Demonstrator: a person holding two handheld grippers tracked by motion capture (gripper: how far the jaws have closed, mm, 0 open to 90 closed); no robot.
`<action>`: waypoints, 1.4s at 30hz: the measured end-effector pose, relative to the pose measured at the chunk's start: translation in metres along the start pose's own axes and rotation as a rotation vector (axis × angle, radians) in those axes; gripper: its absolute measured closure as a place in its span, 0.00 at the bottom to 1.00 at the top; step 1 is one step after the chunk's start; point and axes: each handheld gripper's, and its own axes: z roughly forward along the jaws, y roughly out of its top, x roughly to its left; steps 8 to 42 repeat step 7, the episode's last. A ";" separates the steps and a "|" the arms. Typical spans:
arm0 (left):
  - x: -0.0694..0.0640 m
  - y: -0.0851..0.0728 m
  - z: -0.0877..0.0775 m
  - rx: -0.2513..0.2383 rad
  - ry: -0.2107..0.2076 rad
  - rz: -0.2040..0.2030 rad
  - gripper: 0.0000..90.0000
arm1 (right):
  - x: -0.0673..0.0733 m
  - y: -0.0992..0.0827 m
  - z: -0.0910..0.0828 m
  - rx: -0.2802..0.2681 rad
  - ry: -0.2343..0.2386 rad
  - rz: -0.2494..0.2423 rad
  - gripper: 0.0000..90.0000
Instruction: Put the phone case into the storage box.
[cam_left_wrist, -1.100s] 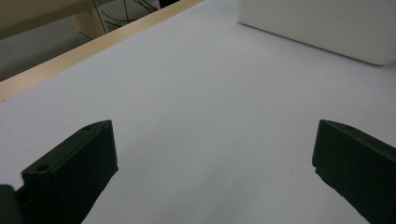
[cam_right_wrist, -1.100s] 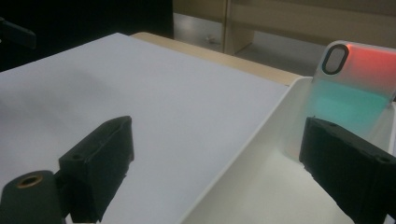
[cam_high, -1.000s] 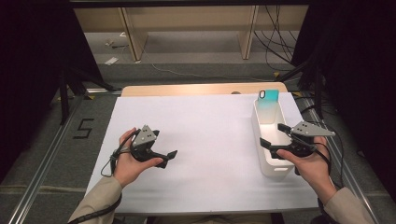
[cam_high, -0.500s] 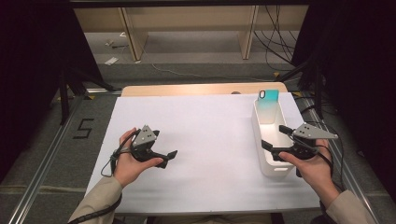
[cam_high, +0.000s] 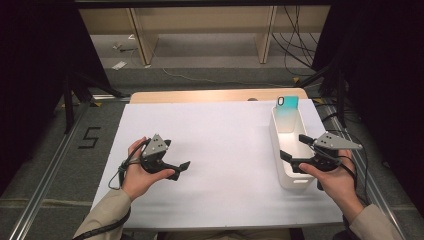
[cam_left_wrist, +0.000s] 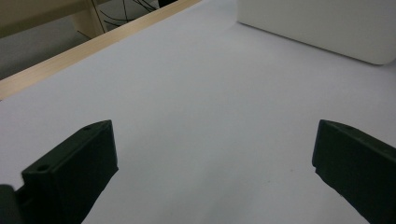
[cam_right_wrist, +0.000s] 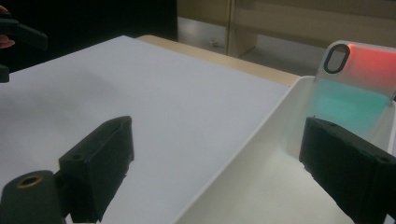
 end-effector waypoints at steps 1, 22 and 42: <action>0.000 0.000 0.000 0.000 0.000 0.000 0.00 | 0.000 0.000 0.000 -0.001 0.000 0.001 0.12; 0.000 0.000 0.000 0.000 -0.001 0.000 0.00 | 0.000 0.000 0.000 0.004 0.003 -0.004 0.12; 0.000 0.000 0.000 0.000 -0.001 0.000 0.00 | 0.000 0.000 0.000 0.004 0.003 -0.004 0.12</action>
